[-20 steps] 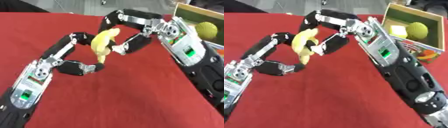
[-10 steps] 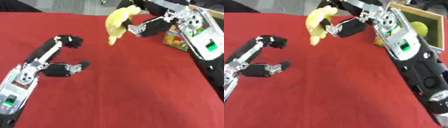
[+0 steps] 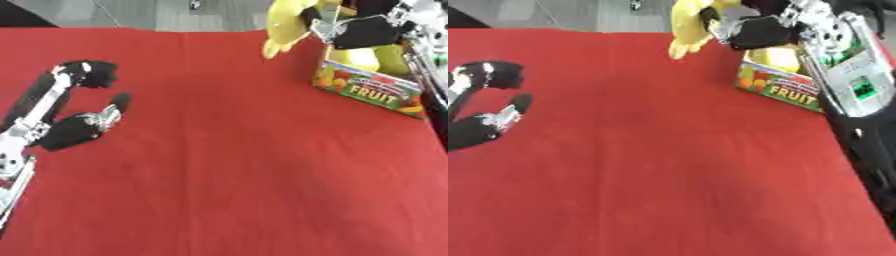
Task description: Pick up the objects with one hand, pass them to the other hand, and then place them into the box on the other side of the table.
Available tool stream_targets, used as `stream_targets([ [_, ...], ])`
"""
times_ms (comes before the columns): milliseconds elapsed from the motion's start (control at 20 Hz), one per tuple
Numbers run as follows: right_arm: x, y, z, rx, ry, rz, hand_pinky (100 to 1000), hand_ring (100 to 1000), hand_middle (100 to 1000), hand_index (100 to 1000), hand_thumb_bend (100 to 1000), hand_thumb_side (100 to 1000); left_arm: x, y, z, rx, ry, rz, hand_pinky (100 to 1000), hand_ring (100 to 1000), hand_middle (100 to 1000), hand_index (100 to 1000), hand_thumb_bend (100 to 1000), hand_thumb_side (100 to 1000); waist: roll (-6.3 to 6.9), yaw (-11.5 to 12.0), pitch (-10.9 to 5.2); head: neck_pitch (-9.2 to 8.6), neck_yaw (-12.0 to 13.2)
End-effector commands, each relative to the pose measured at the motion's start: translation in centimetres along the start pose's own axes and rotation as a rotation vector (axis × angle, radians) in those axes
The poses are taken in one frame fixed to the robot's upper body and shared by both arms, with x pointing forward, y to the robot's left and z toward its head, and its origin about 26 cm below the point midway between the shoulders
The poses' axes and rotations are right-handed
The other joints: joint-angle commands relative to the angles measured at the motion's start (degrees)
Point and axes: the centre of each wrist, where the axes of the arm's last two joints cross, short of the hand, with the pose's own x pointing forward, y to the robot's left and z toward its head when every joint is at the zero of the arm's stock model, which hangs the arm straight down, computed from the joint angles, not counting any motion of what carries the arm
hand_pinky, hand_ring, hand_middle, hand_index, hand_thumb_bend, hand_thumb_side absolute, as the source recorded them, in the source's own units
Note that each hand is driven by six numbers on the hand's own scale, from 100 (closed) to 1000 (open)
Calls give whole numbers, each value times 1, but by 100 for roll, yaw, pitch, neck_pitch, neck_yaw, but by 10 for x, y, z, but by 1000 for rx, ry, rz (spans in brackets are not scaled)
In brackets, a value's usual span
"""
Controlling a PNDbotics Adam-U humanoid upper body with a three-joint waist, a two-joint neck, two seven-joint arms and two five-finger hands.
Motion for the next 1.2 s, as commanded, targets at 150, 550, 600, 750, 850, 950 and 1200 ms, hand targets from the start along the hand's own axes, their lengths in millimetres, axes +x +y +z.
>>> stream_targets([
  [150,-15,-51,25,-189,103,45,883,861,735,575,100,100,2,21,5,121,-2,10,801,720,710,836,252,581,44,-19,-126,-129,-90],
  [550,-73,-91,59,-353,349,157,885,858,736,607,100,100,1,28,9,196,6,52,804,717,709,834,233,592,132,85,-139,-207,-177],
  [600,-79,-94,63,-366,371,167,884,857,736,609,100,100,0,28,9,201,9,56,804,717,708,833,225,590,139,95,-138,-219,-184],
  [750,-95,-101,72,-412,425,199,881,857,736,610,100,100,-1,28,10,220,18,65,805,715,706,830,222,597,147,110,-129,-244,-221],
  [850,-109,-102,78,-435,468,208,881,858,738,612,100,100,-1,28,10,226,18,75,806,715,706,830,222,595,154,122,-122,-267,-258],
  [950,-122,-100,82,-443,504,218,880,859,738,613,100,100,-1,27,10,226,15,76,806,716,707,830,223,594,168,145,-114,-294,-299],
  [1200,-140,-98,88,-467,550,244,880,862,743,623,100,100,0,27,10,230,9,77,806,716,707,830,227,592,204,200,-86,-342,-435],
])
